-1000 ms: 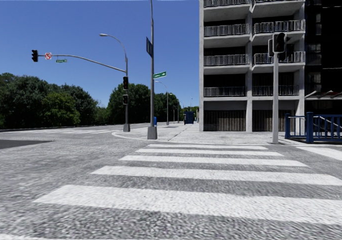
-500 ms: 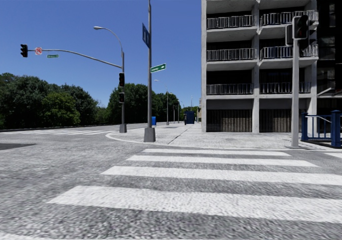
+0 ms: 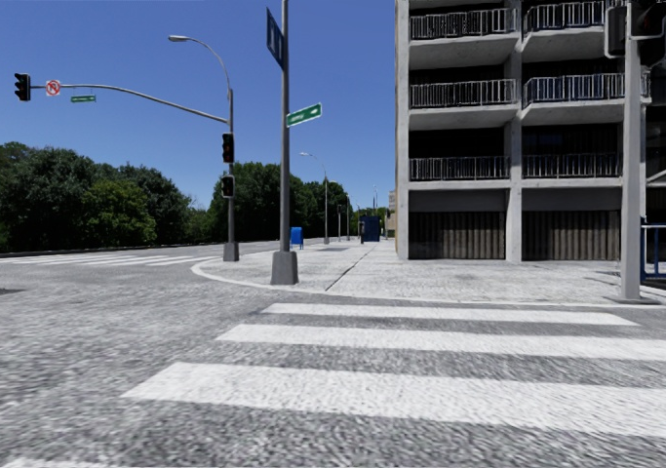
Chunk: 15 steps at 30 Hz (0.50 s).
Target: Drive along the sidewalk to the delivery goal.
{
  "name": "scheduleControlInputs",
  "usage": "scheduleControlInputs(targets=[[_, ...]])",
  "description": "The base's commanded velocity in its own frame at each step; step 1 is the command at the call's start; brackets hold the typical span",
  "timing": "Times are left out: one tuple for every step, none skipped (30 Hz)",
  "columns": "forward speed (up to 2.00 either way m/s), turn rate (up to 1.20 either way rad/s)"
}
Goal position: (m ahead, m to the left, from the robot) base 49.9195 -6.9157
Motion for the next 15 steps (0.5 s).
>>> scheduleControlInputs(targets=[[1.99, 0.00], [1.99, 0.00], [1.99, 0.00], [1.99, 0.00], [1.99, 0.00], [1.99, 0.00], [1.99, 0.00], [1.99, 0.00], [1.99, -0.09], [1.99, -0.15], [1.99, -0.16], [1.99, -0.16], [1.99, -0.19], [1.99, -0.21], [1.99, -0.24]])
